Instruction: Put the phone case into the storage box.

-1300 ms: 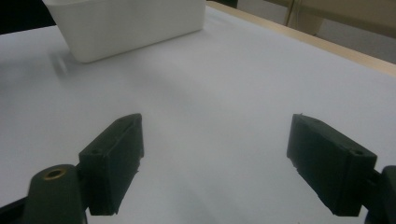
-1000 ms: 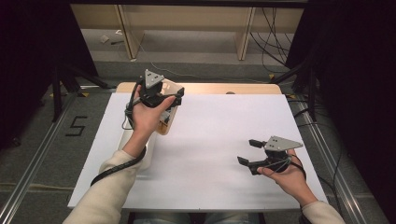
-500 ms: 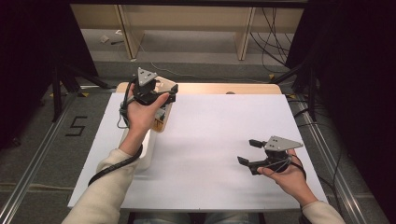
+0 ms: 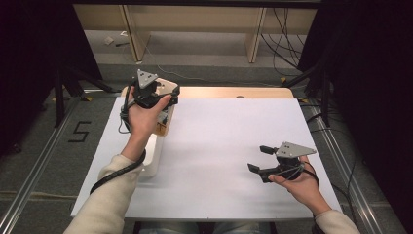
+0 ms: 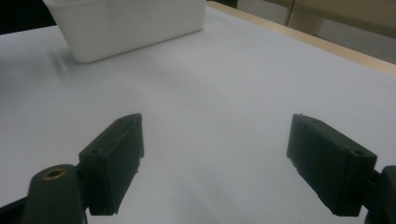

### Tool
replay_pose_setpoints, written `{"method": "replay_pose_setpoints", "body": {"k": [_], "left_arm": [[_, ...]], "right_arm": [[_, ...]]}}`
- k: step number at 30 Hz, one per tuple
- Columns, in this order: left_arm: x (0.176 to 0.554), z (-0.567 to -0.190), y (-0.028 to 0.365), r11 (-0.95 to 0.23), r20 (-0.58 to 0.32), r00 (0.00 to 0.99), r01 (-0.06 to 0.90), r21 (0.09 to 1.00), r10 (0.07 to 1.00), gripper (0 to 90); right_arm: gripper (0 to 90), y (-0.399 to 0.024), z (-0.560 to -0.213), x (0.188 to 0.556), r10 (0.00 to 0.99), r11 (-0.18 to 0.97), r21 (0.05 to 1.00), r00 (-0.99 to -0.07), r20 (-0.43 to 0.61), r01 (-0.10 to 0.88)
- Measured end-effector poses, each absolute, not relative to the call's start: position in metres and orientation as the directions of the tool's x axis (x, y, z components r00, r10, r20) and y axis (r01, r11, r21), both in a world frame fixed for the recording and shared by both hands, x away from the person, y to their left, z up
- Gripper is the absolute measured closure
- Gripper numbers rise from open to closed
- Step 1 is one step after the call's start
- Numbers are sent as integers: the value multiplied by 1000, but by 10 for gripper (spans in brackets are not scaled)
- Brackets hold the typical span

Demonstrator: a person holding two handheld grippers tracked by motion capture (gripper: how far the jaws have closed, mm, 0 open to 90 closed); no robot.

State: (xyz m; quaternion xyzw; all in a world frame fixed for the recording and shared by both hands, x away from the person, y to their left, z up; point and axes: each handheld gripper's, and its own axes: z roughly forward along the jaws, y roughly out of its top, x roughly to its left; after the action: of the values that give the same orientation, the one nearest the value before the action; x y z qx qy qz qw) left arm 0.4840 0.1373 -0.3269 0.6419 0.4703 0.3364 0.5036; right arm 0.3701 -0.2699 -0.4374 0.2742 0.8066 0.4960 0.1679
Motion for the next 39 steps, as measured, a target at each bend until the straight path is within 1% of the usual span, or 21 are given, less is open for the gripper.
{"method": "replay_pose_setpoints", "body": {"k": [39], "left_arm": [[491, -333, 159, -39, -21, 224, 261, 964, 974, 111]], "right_arm": [[197, -269, -438, 370, 609, 355, 892, -793, 5, 278]]}}
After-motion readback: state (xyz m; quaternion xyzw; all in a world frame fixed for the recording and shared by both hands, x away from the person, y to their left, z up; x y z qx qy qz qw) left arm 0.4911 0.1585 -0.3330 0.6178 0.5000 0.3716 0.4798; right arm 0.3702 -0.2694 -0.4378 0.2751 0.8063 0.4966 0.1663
